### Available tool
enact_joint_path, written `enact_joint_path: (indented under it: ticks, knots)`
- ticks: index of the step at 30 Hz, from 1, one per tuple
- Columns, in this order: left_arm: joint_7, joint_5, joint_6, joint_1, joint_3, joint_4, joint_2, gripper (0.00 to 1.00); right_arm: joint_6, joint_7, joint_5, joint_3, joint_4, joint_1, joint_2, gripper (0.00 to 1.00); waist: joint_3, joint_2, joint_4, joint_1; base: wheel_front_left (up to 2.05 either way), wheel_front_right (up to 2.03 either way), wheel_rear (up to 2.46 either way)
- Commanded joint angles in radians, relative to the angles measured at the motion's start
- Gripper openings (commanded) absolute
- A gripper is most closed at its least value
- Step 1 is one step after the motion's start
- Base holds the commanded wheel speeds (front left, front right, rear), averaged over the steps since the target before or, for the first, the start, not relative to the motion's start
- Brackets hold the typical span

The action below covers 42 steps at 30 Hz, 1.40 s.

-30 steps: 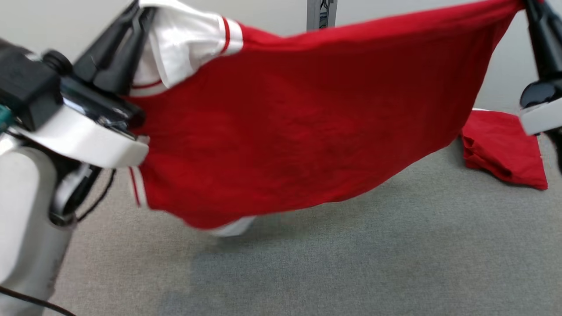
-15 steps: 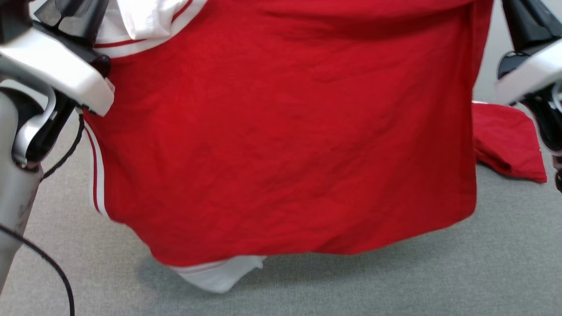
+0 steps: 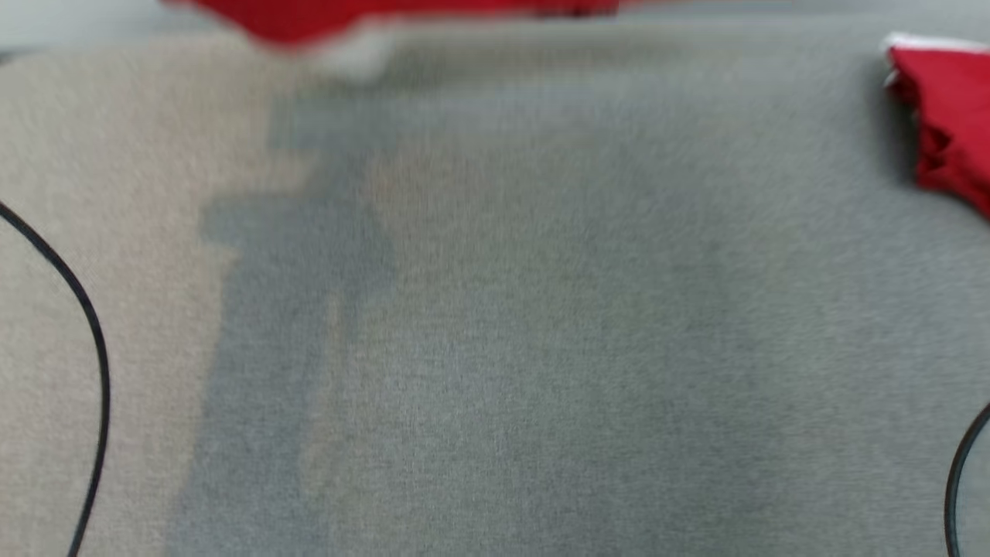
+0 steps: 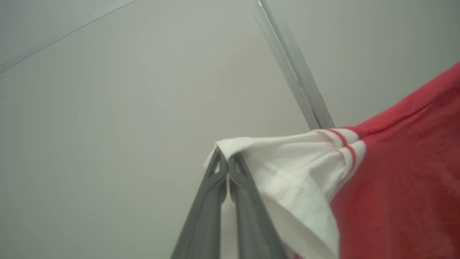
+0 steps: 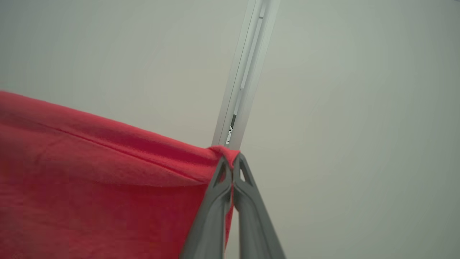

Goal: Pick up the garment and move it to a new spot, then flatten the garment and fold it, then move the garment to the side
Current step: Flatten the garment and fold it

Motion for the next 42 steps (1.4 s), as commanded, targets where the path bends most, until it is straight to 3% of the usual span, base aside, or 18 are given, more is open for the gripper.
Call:
enact_joint_path:
  ticks: [1, 6, 10, 17, 25, 32, 37, 42]
  knots:
    - [-0.02, 0.012, 0.014, -0.034, 0.003, 0.021, -0.004, 0.0, 0.0, -0.011, -0.024, -0.01, 0.018, -0.02, 0.0, 0.0, 0.105, 0.0, 0.024, 0.0, 0.0, 0.0, 0.0]
    - [-0.074, 0.033, 0.022, -0.122, 0.02, 0.096, -0.05, 0.0, 0.0, -0.023, -0.116, -0.046, 0.068, -0.096, 0.011, 0.0, 0.224, 0.0, 0.049, 0.0, 0.0, 0.0, 0.0]
    - [-0.076, 0.033, -0.013, -0.02, 0.036, 0.04, -0.079, 0.0, 0.0, -0.023, -0.138, -0.08, 0.077, -0.025, 0.016, 0.0, 0.288, 0.0, 0.07, 0.0, 0.0, 0.0, 0.0]
    - [-0.076, 0.021, -0.047, 0.237, 0.01, -0.056, -0.099, 0.0, 0.0, -0.024, -0.086, -0.064, 0.061, 0.18, -0.001, 0.0, 0.272, 0.0, 0.08, 0.0, 0.0, 0.0, 0.0]
    - [-0.076, -0.072, -0.052, 0.55, -0.069, -0.217, -0.02, 0.0, 0.0, -0.023, 0.086, 0.033, 0.031, 0.416, -0.033, 0.0, 0.202, 0.0, 0.041, 0.0, 0.0, 0.0, 0.0]
    - [-0.028, -0.249, -0.052, 0.86, -0.128, -0.358, 0.074, 0.0, 0.0, -0.023, 0.241, 0.133, -0.067, 0.653, -0.112, 0.0, 0.094, 0.0, 0.006, 0.0, 0.0, 0.0, 0.0]
    - [0.035, -0.344, 0.005, 1.079, -0.121, -0.512, 0.118, 0.0, 0.0, -0.023, 0.322, 0.173, -0.178, 0.801, -0.188, 0.0, 0.024, 0.0, -0.01, 0.0, 0.0, 0.0, 0.0]
    - [0.097, -0.451, 0.088, 1.276, -0.099, -0.742, 0.147, 0.0, 0.0, -0.023, 0.361, 0.16, -0.271, 0.929, -0.244, 0.0, -0.034, 0.0, -0.018, 0.0, 0.0, 0.0, 0.0]
